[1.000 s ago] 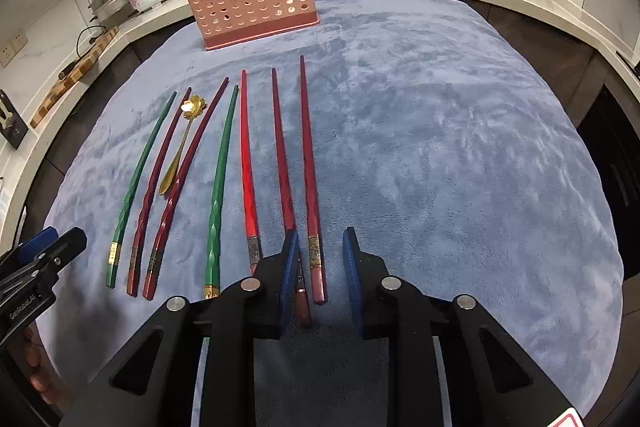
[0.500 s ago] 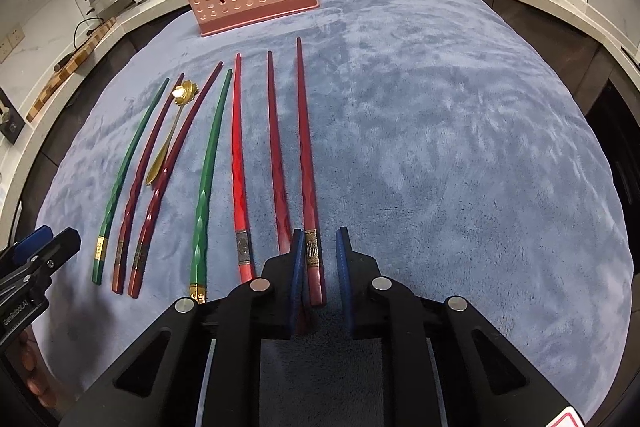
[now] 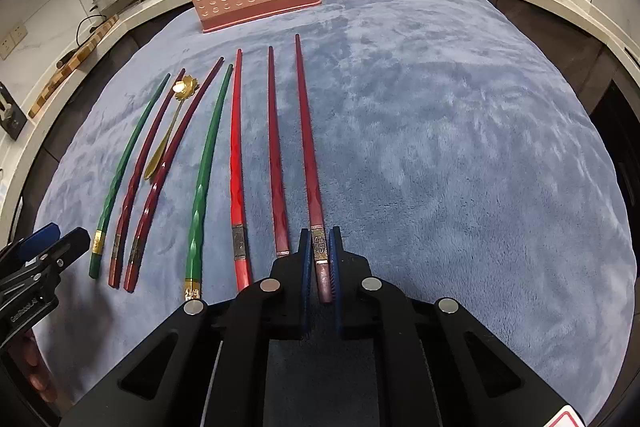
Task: Organize utensils
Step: 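Grasp a dark red chopstick with the right tool while the left tool grasps a green chopstick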
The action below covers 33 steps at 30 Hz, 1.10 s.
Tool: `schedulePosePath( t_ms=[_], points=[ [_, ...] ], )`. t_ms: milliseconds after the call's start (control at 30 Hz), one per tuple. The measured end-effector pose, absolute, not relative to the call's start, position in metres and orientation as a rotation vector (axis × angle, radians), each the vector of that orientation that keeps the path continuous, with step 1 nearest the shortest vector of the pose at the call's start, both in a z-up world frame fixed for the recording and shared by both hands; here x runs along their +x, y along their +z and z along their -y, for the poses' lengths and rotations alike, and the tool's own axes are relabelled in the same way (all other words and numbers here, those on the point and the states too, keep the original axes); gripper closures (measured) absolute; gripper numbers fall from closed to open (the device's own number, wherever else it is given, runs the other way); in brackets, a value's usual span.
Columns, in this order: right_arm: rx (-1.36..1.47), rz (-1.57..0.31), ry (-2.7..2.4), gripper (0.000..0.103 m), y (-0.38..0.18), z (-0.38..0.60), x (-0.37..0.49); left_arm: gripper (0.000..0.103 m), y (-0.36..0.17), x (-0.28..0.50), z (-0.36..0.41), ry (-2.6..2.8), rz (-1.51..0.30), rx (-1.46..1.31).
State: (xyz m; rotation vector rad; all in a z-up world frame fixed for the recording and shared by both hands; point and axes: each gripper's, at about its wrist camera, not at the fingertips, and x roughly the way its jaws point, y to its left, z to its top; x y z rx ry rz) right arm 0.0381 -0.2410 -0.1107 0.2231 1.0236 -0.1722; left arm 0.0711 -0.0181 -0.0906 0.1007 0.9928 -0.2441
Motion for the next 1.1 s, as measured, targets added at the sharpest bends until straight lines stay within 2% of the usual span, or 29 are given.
schedulePosePath(
  t_ms=[367,567,667,933,1000,1100],
  points=[
    [0.232,-1.025,-0.166,0.096,-0.109,0.243,0.031,0.036,-0.103,0.074,0.019,-0.241,-1.023,0.097],
    [0.236,-1.026,-0.166,0.096,-0.109,0.243,0.030,0.042,-0.107,0.074,0.020,-0.244,-1.022,0.111],
    [0.237,-1.026,-0.166,0.096,-0.109,0.243,0.030,0.051,-0.107,0.073,0.021,-0.252,-1.018,0.118],
    [0.241,-1.018,-0.162,0.096,-0.105,0.242,0.026,0.088,-0.102,0.071,0.025,-0.286,-1.012,0.136],
    [0.242,-1.013,-0.161,0.096,-0.103,0.241,0.026,0.094,-0.101,0.070,0.026,-0.293,-1.015,0.134],
    [0.244,-1.003,-0.155,0.096,-0.097,0.240,0.025,0.094,-0.098,0.069,0.026,-0.299,-1.018,0.132]
  ],
)
